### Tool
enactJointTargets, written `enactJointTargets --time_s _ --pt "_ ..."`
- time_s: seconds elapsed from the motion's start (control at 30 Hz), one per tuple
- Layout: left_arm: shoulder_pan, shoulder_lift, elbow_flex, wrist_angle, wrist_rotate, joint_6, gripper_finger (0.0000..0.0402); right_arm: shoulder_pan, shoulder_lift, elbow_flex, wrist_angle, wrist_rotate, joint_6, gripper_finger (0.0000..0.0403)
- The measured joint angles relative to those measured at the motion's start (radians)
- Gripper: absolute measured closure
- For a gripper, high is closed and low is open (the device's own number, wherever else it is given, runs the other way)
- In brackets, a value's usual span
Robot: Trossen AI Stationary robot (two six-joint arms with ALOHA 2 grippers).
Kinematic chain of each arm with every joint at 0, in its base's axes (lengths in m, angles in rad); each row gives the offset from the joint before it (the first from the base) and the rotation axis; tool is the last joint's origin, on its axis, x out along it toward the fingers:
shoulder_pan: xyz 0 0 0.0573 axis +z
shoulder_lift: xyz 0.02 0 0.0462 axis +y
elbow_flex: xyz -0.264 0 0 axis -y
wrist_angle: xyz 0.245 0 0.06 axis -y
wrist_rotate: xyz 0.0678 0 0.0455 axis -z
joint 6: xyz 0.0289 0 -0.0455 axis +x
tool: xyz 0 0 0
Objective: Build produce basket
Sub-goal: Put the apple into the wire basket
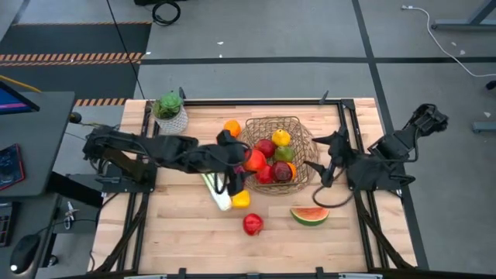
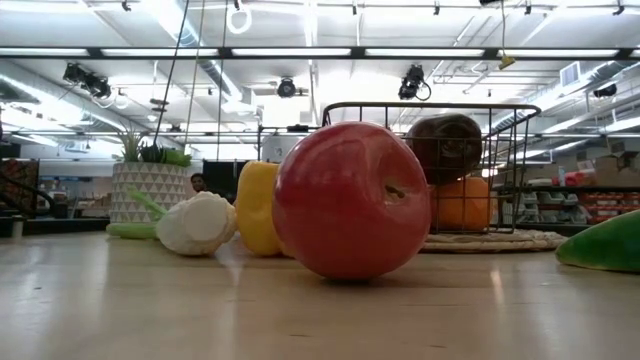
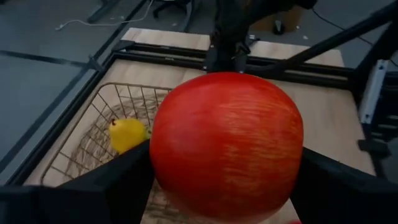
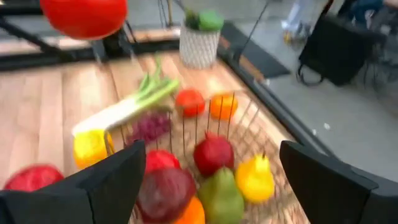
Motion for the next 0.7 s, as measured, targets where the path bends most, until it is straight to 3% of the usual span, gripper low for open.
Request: enactJointTargets --time_s 0.2,0.33,0.53,0.7 --pt "0.068 0.001 -0.163 0.238 0.071 0.127 0.0083 -0.013 -0.044 -0.019 0.050 -0.025 -0.127 0.0032" --pt "0.147 0.001 -0.184 0.278 0.182 0.183 0.0083 -0.029 -0.132 -0.057 0.079 -0.021 -0.179 0.0037" --pt "0.265 0.001 -0.184 0.350 0.441 0.185 0.0083 -0.030 -0.275 -0.171 0.222 0.008 -0.196 0.0045" --pt "0.335 0.001 -0.184 0.400 0.671 0.244 0.0083 -0.049 -0.341 -0.315 0.480 0.040 -0.289 0.0045"
